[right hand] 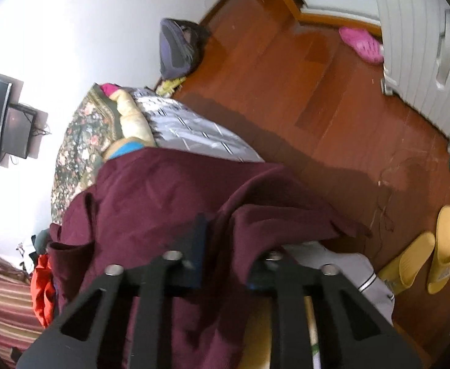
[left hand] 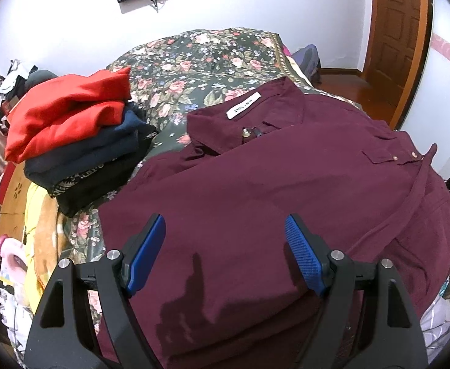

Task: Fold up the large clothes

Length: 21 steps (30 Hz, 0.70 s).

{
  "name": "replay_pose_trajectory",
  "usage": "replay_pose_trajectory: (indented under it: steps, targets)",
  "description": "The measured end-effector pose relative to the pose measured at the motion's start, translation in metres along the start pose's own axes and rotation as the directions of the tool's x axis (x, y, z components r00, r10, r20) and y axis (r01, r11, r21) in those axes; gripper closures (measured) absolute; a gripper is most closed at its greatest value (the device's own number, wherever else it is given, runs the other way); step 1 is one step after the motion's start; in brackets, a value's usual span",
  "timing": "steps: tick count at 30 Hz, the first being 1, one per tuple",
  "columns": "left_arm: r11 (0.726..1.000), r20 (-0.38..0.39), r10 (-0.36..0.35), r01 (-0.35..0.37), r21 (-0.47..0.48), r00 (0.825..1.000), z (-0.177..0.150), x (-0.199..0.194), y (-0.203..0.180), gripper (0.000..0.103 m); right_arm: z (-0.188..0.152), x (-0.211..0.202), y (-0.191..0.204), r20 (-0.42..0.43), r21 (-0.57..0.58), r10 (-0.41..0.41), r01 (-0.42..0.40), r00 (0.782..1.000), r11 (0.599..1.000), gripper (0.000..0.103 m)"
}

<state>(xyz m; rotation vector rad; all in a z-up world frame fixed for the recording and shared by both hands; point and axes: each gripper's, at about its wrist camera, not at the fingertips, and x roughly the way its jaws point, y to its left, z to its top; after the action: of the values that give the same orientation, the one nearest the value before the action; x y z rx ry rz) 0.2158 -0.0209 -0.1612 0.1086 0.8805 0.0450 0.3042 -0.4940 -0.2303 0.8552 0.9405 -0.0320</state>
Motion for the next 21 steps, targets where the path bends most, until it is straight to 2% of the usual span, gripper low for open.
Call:
replay_pose_trajectory:
  steps: [2,5,9,10,13,15,18,21]
  targets:
    - [1.000,-0.002,0.000,0.000,-0.011,1.000,-0.002,0.000,0.005,0.024,0.002,-0.014,0.015,0.040,-0.051,0.001,0.001,0.999,0.999,0.095]
    - [1.000,0.000,-0.001,0.001,-0.025,1.000,-0.004,0.001,0.012,0.024,0.003,-0.046,0.055,0.125,-0.186,0.023,0.001,0.992,0.983,0.095]
    - [0.999,0.010,-0.009,0.009,-0.031,1.000,-0.006,-0.002,0.017,0.024,-0.011,-0.089,0.120,0.197,-0.407,0.126,-0.036,0.972,0.913,0.095]
    - [0.999,0.012,-0.011,0.011,-0.031,1.000,-0.007,-0.002,0.017,0.024,-0.020,-0.097,0.139,0.197,-0.471,0.166,-0.055,0.966,0.880,0.095]
    - [0.999,0.015,-0.017,0.017,-0.033,1.000,-0.009,-0.003,0.019,0.024,-0.053,-0.104,0.182,0.129,-0.624,0.258,-0.124,0.957,0.772,0.095]
    - [0.999,0.016,-0.020,0.020,-0.035,1.000,-0.010,-0.004,0.020,0.024,-0.080,-0.093,0.201,0.044,-0.681,0.269,-0.167,0.962,0.713,0.095]
    - [0.999,0.015,-0.022,0.023,-0.038,1.000,-0.011,-0.004,0.021,0.024,-0.111,-0.063,0.206,-0.062,-0.712,0.222,-0.199,0.973,0.674,0.095]
    - [0.999,0.011,-0.027,0.027,-0.035,1.000,-0.015,-0.005,0.021,0.024,-0.134,-0.023,0.193,-0.152,-0.705,0.118,-0.192,0.981,0.683,0.095]
